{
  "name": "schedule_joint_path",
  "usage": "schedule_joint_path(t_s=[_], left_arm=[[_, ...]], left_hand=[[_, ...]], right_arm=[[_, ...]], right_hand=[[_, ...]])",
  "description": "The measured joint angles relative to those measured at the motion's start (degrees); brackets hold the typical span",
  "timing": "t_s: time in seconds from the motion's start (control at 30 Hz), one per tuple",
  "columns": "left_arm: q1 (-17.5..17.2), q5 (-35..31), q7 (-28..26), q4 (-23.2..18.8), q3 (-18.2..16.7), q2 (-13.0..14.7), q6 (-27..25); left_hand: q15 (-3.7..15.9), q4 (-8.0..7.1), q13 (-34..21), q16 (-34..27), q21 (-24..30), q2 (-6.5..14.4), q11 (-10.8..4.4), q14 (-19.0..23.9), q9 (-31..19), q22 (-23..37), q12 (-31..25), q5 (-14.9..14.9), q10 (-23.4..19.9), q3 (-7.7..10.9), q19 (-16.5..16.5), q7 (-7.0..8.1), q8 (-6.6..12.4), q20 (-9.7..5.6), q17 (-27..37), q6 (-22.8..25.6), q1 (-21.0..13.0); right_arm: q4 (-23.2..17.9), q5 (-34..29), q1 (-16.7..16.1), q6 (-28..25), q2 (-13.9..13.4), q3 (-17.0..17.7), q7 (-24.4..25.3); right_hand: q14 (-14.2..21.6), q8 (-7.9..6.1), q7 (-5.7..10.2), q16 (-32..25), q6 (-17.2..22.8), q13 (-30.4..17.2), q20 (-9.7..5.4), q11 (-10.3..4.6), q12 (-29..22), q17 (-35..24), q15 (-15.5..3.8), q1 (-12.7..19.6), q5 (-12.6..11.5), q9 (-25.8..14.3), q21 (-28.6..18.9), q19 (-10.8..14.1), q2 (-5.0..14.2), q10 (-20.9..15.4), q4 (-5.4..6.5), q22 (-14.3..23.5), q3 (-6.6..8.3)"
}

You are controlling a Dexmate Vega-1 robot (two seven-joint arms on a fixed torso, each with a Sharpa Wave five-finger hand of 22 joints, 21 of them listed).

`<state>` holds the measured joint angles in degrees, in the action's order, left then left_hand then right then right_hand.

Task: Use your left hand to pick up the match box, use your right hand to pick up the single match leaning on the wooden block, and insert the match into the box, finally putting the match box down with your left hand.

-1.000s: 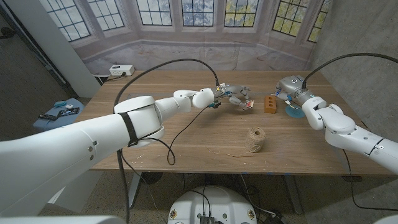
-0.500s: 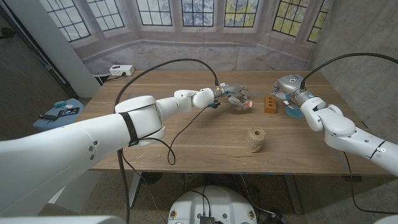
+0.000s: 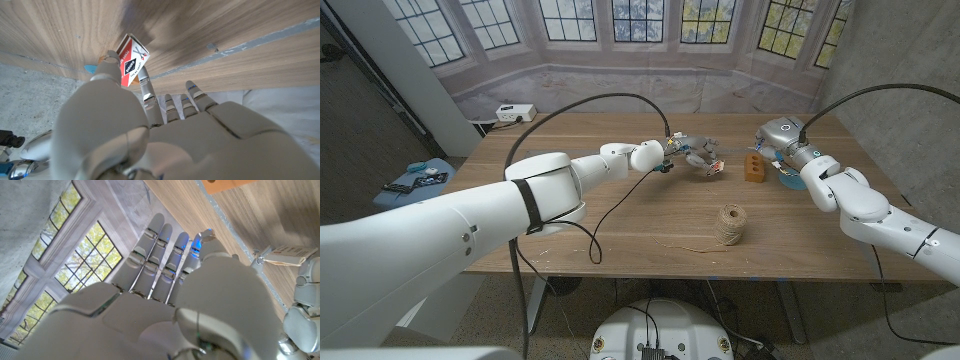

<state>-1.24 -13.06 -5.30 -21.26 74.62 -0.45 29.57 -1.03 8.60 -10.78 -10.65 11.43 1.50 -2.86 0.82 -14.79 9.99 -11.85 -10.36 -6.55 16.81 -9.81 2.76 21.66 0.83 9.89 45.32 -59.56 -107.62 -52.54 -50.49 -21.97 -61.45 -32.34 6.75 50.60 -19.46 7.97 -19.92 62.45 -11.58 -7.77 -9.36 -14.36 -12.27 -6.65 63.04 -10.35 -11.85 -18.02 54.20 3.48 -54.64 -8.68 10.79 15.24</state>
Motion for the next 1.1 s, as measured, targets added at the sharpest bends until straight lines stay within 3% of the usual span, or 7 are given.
schedule_joint_path(t_s=[0.73,0.77,1.1], left_arm=[[0.2,2.1,0.8,0.1,0.3,-0.7,-3.5],[0.2,2.2,0.8,0.1,0.3,-0.7,-3.6],[0.1,2.9,0.7,0.2,-0.4,-1.0,-1.1]], left_hand=[[0.00,0.01,0.0,0.0,0.0,0.0,0.00,0.0,0.0,0.0,0.0,0.0,0.0,-0.31,0.0,0.00,0.00,-0.01,0.0,0.0,0.0],[0.00,0.01,0.0,0.0,0.0,0.0,0.00,0.0,0.0,0.0,0.0,0.0,0.0,-0.31,0.0,0.00,0.00,-0.01,0.0,0.0,0.0],[0.00,0.01,0.0,0.0,0.0,0.0,0.00,0.0,0.0,0.0,0.0,0.0,0.0,-0.31,0.0,0.00,0.00,-0.01,0.0,0.0,0.0]], right_arm=[[-2.8,-4.3,-2.2,-1.5,0.2,0.9,0.1],[-3.0,-6.6,-2.4,-2.7,0.2,1.0,0.1],[-3.7,-7.9,-3.3,-3.4,0.3,1.5,-0.1]], right_hand=[[0.4,0.32,-0.02,0.4,0.0,0.0,0.00,0.32,0.4,-0.1,-0.20,0.2,0.0,0.0,-0.3,0.0,0.25,-0.5,-0.08,0.0,-0.56],[0.4,0.32,-0.13,0.4,0.1,0.0,0.00,0.32,0.4,-0.1,-0.20,0.2,0.0,0.0,-0.3,0.0,0.25,-0.5,-0.08,0.0,-0.56],[0.5,0.50,-0.22,0.7,0.2,0.0,0.00,0.33,0.8,-0.1,-0.10,0.2,0.0,0.0,-0.3,0.0,0.24,-0.5,-0.08,0.0,-0.56]])
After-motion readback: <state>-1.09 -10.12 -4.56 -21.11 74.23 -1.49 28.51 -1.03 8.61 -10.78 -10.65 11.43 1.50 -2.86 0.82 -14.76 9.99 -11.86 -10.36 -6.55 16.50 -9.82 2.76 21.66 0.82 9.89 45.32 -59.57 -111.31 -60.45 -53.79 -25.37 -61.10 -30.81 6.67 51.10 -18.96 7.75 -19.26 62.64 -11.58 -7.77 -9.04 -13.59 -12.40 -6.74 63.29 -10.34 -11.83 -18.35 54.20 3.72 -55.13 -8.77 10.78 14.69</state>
